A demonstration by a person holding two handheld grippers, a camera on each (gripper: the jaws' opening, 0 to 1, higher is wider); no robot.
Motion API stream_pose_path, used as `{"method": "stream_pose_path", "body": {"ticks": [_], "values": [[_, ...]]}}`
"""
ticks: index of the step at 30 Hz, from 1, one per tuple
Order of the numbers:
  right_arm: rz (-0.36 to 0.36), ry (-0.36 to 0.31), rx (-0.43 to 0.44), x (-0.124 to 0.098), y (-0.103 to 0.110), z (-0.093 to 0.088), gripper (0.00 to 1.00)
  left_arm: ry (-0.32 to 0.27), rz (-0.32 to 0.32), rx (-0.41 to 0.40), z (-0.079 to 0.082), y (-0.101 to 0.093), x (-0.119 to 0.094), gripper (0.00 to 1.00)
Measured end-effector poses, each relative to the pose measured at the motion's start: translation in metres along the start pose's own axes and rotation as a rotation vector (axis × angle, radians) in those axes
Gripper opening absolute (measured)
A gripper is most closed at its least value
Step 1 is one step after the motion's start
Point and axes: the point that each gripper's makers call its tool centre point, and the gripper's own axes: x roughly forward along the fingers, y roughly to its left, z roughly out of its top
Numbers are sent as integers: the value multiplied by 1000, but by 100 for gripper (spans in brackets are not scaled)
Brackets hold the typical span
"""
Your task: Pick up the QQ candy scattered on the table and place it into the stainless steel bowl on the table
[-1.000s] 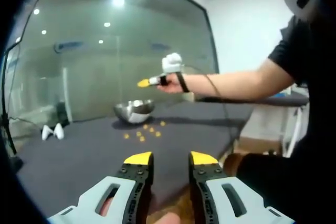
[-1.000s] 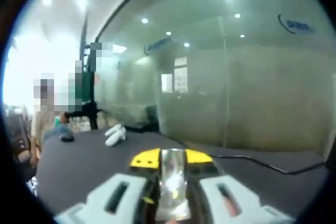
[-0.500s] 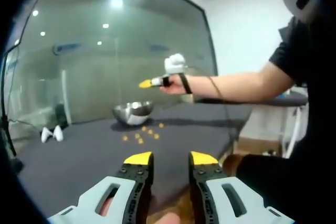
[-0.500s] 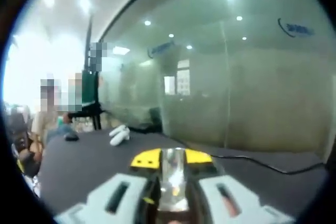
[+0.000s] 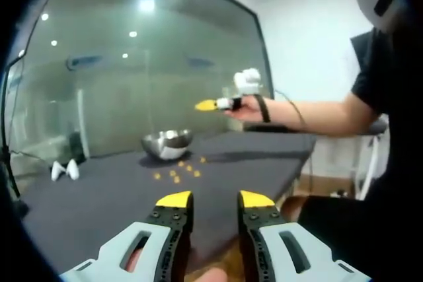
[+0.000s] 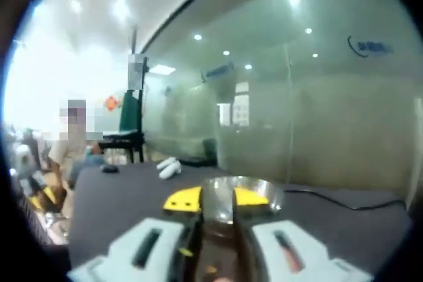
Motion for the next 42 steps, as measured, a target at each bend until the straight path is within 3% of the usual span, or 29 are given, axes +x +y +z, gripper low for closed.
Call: {"method": "stream_pose_path", "body": {"ticks": [7, 12, 14, 18, 25, 32, 42], "values": [[5, -27, 16, -32, 13, -8, 18, -7, 1, -2, 0, 2, -2, 28], [-4, 38, -69, -53, 22, -42, 17, -7, 2, -3, -1, 2, -4, 28], [1, 29, -148, -60, 25, -45, 17, -4, -1, -1, -2, 2, -4, 28], [3, 20, -86, -70, 26, -55, 17, 2, -6, 4, -3, 3, -4, 28], [-26, 68, -41, -77, 22, -85, 17, -14, -20, -11, 0, -1, -2, 28], [-38, 88, -65, -80, 22, -89, 16, -31, -21, -40, 6, 1, -3, 28], [-24, 158, -28, -57, 18, -117, 18, -24, -19, -34, 4, 1, -1, 28]]}}
